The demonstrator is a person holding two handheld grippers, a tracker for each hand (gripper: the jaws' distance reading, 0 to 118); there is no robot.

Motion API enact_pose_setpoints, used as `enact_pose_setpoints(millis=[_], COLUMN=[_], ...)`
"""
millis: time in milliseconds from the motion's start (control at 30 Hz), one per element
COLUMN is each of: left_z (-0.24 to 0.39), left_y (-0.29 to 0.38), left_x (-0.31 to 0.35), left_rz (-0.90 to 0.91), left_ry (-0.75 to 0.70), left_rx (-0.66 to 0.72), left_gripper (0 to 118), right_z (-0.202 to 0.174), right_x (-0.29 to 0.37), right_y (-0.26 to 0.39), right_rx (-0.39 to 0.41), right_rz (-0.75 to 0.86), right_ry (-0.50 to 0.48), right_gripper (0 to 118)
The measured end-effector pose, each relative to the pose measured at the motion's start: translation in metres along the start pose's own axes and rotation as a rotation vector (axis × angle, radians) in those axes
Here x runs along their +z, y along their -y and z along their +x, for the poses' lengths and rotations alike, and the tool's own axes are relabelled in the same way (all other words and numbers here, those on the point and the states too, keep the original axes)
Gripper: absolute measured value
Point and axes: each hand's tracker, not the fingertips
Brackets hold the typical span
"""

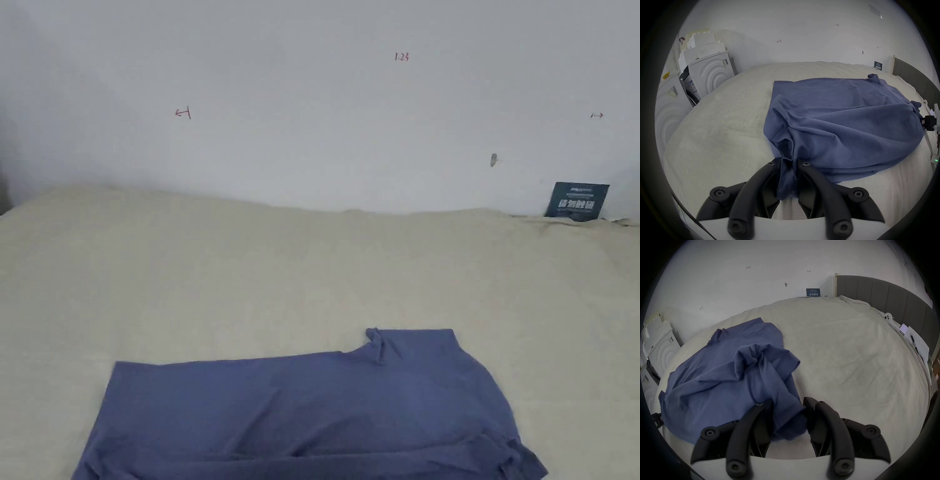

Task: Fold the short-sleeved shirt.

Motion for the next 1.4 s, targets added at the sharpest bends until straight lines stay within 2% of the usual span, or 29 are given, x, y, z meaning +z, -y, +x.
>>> enact_pose_setpoints(millis=[33,67,167,267,333,433,567,700,867,967,1100,1233,1300,1333,1367,1400], left_z=[0.0,0.001,0.002,-0.004,-0.011,-0.02,-0.024,-0.037,-0.058,-0.07,-0.071,-0.065,-0.063,-0.064,-0.067,-0.071], left_y=[0.0,0.0,-0.001,-0.006,-0.01,-0.014,-0.02,-0.023,-0.003,0.021,0.048,0.062,0.067,0.068,0.069,0.071], left_x=[0.0,0.0,0.001,0.005,0.01,0.017,0.036,0.059,0.088,0.106,0.121,0.118,0.11,0.108,0.106,0.106], left_rz=[0.001,0.002,0.0,-0.006,-0.01,-0.013,0.027,0.05,0.045,0.008,-0.049,-0.082,-0.091,-0.09,-0.105,-0.138], left_ry=[-0.001,-0.002,-0.007,0.006,0.04,0.107,0.116,0.17,0.179,0.198,0.198,0.188,0.176,0.173,0.168,0.156], left_rx=[0.0,-0.001,0.002,0.034,0.112,0.182,0.157,0.187,0.172,0.203,0.17,0.147,0.145,0.157,0.18,0.195], left_gripper=[17,17,17,17,17,11,9,9,9,9,9,8,9,11,25,43], right_z=[-0.002,-0.001,-0.011,-0.013,-0.008,-0.002,0.006,0.015,0.028,0.035,0.035,0.031,0.029,0.029,0.029,0.03], right_x=[0.002,0.001,0.002,0.001,0.006,0.016,0.04,0.064,0.102,0.126,0.148,0.145,0.139,0.135,0.132,0.133], right_y=[-0.003,-0.005,-0.008,-0.011,-0.014,-0.021,-0.027,-0.026,-0.006,0.016,0.048,0.066,0.07,0.069,0.07,0.071], right_rx=[0.007,0.014,0.073,0.086,0.061,0.046,0.007,-0.013,-0.039,-0.029,0.005,0.062,0.061,0.073,0.078,0.088], right_rz=[-0.007,-0.009,-0.025,-0.03,-0.027,-0.016,0.002,0.013,0.009,-0.013,-0.062,-0.096,-0.094,-0.104,-0.111,-0.117], right_ry=[0.003,-0.009,-0.009,-0.02,-0.045,-0.056,-0.079,-0.106,-0.121,-0.118,-0.104,-0.077,-0.067,-0.064,-0.056,-0.038], right_gripper=[27,14,9,8,8,8,7,7,7,7,7,7,7,7,8,16])
